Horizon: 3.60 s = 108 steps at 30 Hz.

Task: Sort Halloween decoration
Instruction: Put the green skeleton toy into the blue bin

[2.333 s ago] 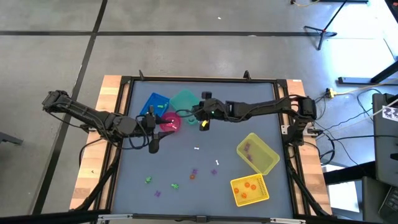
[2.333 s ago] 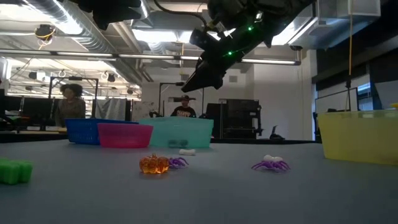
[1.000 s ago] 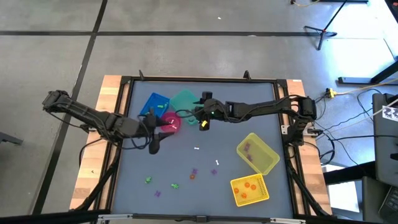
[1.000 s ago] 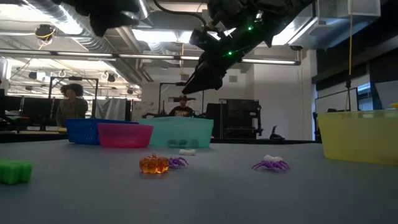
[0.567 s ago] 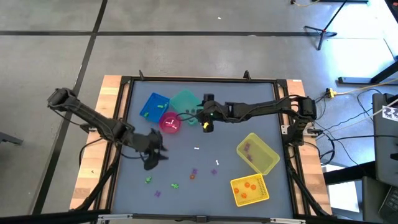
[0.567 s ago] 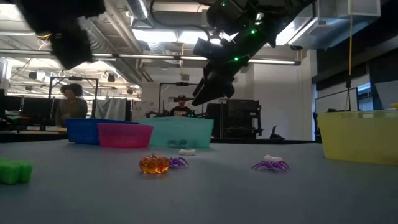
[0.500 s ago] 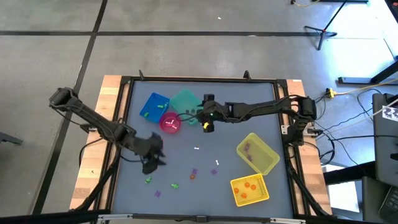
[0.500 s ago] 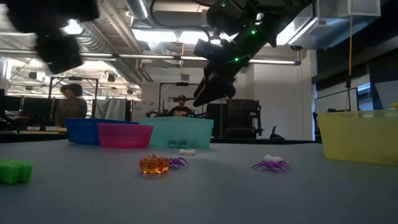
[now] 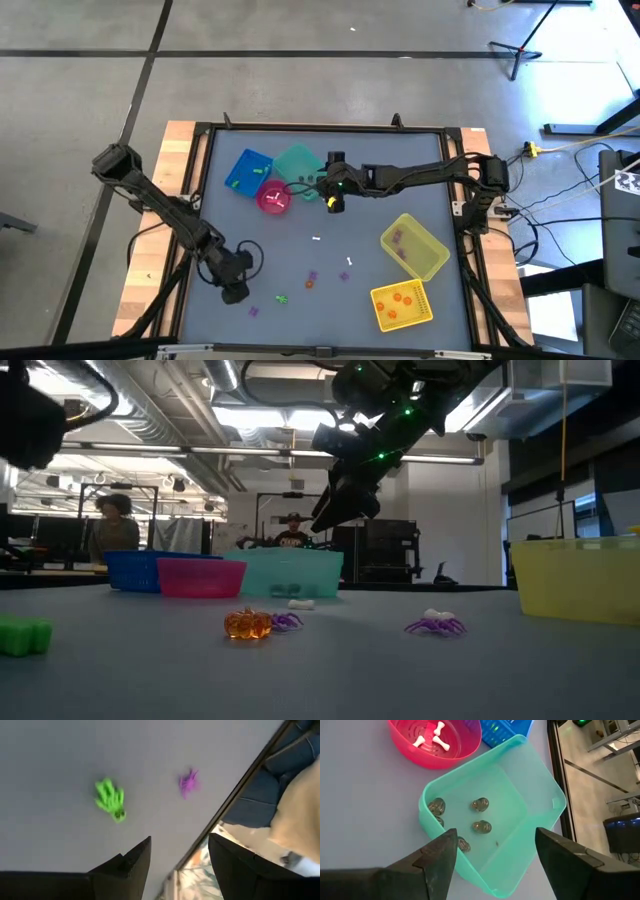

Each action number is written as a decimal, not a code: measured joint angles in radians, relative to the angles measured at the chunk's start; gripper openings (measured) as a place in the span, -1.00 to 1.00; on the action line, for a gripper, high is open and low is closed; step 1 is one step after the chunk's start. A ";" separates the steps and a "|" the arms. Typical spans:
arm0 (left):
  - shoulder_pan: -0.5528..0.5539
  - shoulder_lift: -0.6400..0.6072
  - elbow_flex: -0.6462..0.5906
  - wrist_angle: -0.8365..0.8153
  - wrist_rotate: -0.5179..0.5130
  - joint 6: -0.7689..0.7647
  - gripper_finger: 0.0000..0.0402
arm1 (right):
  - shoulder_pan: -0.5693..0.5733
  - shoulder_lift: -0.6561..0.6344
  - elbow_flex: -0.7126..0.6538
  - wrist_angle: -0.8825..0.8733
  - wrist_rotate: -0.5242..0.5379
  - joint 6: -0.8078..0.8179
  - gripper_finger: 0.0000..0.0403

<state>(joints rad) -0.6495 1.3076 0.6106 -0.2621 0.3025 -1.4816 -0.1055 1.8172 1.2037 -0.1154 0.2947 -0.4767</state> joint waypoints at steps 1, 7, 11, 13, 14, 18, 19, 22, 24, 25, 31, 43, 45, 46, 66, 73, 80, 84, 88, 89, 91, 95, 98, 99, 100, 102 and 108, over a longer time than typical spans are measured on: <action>0.000 0.001 0.000 0.000 0.008 -0.031 -0.09 | 0.000 0.000 0.000 0.000 0.000 0.000 0.32; -0.002 0.001 0.000 0.000 -0.086 -0.159 -0.10 | 0.000 0.000 0.000 0.000 0.000 0.000 0.32; -0.002 0.015 0.000 -0.006 -0.127 -0.159 -0.10 | 0.000 0.000 0.000 0.000 0.000 0.000 0.32; -0.002 0.024 0.000 -0.025 -0.118 -0.159 -0.10 | 0.000 0.000 0.000 0.001 0.000 0.000 0.32; -0.002 0.029 0.000 -0.040 -0.113 -0.159 -0.10 | 0.000 0.000 0.000 0.001 -0.001 0.000 0.32; -0.002 0.039 0.000 -0.094 -0.097 -0.162 -0.10 | 0.000 0.000 0.000 0.001 -0.001 0.000 0.32; -0.002 0.042 0.000 -0.104 -0.098 -0.162 -0.10 | 0.000 0.000 0.000 0.001 -0.001 0.000 0.32; -0.002 0.041 0.000 -0.110 -0.103 -0.162 -0.10 | 0.000 0.000 0.000 0.001 -0.001 0.000 0.32; -0.007 0.041 0.000 -0.114 -0.121 -0.162 -0.10 | 0.000 0.000 0.000 0.001 -0.001 0.000 0.32; -0.010 0.041 0.000 -0.113 -0.132 -0.162 -0.10 | 0.000 0.000 0.000 0.001 -0.001 0.000 0.32; -0.033 0.041 0.000 -0.113 -0.184 -0.165 -0.10 | 0.000 0.000 0.000 0.001 -0.001 0.000 0.32; -0.041 0.081 0.000 -0.122 -0.190 -0.165 -0.10 | 0.000 0.000 0.000 0.000 -0.001 0.000 0.32; -0.041 0.102 0.000 -0.116 -0.166 -0.163 -0.10 | 0.000 0.000 0.000 0.000 -0.001 0.000 0.32; -0.041 0.113 0.000 -0.111 -0.156 -0.162 -0.10 | 0.000 0.000 0.000 0.000 -0.001 0.000 0.32; -0.038 0.159 0.002 -0.065 -0.150 -0.192 -0.10 | 0.000 0.000 0.000 0.000 -0.001 0.000 0.32; -0.038 0.165 0.027 -0.032 -0.154 -0.188 -0.10 | 0.000 0.000 0.000 0.001 -0.001 0.000 0.32; -0.038 0.163 0.025 -0.047 -0.150 -0.189 -0.10 | 0.000 0.000 0.000 0.001 -0.001 0.001 0.32; -0.038 0.163 0.025 -0.047 -0.152 -0.190 -0.10 | 0.000 0.000 0.000 0.001 -0.001 0.003 0.32; -0.039 0.162 0.025 -0.047 -0.164 -0.173 -0.10 | 0.000 0.000 0.000 0.000 -0.001 0.003 0.32; -0.040 0.162 0.025 -0.047 -0.166 -0.156 -0.10 | 0.000 0.000 0.000 0.000 -0.001 0.003 0.32; -0.045 0.162 0.025 -0.047 -0.176 -0.119 -0.10 | 0.000 0.000 0.000 0.000 -0.001 0.004 0.32; -0.067 0.162 0.025 -0.036 -0.241 -0.046 -0.10 | 0.000 0.000 0.000 0.000 -0.001 0.004 0.32; -0.089 0.161 0.025 -0.033 -0.283 -0.003 -0.10 | 0.000 0.000 0.000 0.000 -0.001 0.004 0.32; -0.097 0.161 0.025 -0.032 -0.292 0.010 -0.10 | 0.000 0.000 0.000 0.000 -0.001 0.004 0.32; -0.104 0.161 0.025 -0.031 -0.298 0.027 -0.10 | 0.000 0.000 0.000 0.000 -0.001 0.004 0.32; -0.121 0.161 0.025 -0.031 -0.310 0.057 -0.10 | 0.000 0.000 0.000 0.000 -0.001 0.004 0.32; -0.159 0.161 0.025 -0.013 -0.410 0.114 -0.10 | 0.000 0.000 0.000 0.000 -0.001 0.004 0.32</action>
<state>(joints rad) -0.8084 1.4689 0.6357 -0.2749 -0.1079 -1.3681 -0.1051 1.8172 1.2034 -0.1150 0.2935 -0.4728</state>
